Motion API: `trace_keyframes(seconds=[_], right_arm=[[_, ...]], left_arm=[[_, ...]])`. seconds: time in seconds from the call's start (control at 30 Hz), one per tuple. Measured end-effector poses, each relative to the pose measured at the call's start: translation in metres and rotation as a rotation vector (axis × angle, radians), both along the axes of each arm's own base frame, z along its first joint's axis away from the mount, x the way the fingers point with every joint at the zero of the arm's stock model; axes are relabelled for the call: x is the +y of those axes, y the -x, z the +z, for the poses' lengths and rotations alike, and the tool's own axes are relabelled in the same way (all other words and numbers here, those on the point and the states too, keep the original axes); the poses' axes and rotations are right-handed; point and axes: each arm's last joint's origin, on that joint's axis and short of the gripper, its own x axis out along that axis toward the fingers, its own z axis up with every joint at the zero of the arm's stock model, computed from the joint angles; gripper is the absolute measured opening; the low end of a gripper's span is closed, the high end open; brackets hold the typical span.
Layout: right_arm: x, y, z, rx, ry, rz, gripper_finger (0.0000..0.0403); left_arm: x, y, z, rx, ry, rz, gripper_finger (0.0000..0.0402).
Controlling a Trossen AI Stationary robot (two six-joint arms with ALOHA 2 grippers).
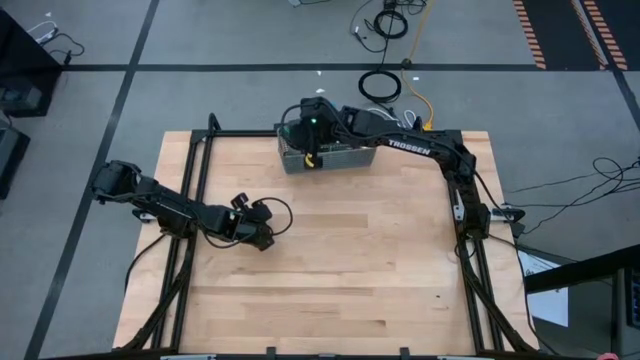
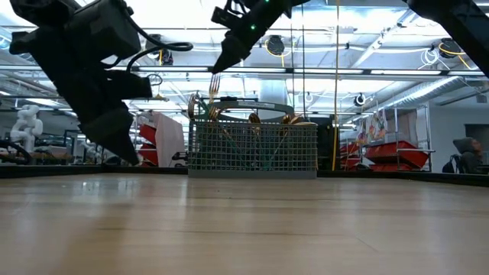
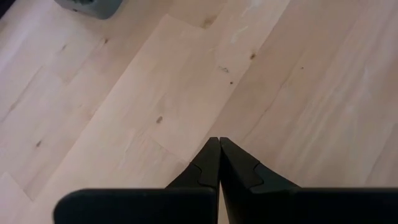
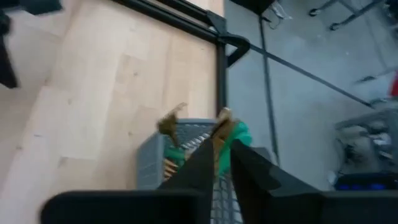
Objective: Sort silverware
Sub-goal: Put the gold fork into the left section of the gray utensil holder, then return to Home Position
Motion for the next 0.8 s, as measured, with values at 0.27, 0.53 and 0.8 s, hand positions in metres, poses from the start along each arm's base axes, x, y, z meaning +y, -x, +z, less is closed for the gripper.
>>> trace_keyframes(seconds=[0.27,0.53,0.8], right_arm=[[0.001,-0.001,0.000,-0.023,-0.042,0.005,0.0148],[0.041,0.070,0.084,-0.153,-0.355,0.193,0.0154],[0.112,0.222,0.165,-0.142,-0.640,0.357,0.0152]], left_arm=[[-0.002,-0.007,0.007,-0.043,0.011,0.002,0.0008],[-0.017,-0.024,0.070,-0.365,-0.002,-0.033,0.0009],[-0.009,0.051,0.204,-1.023,-0.026,-0.330,0.0008]])
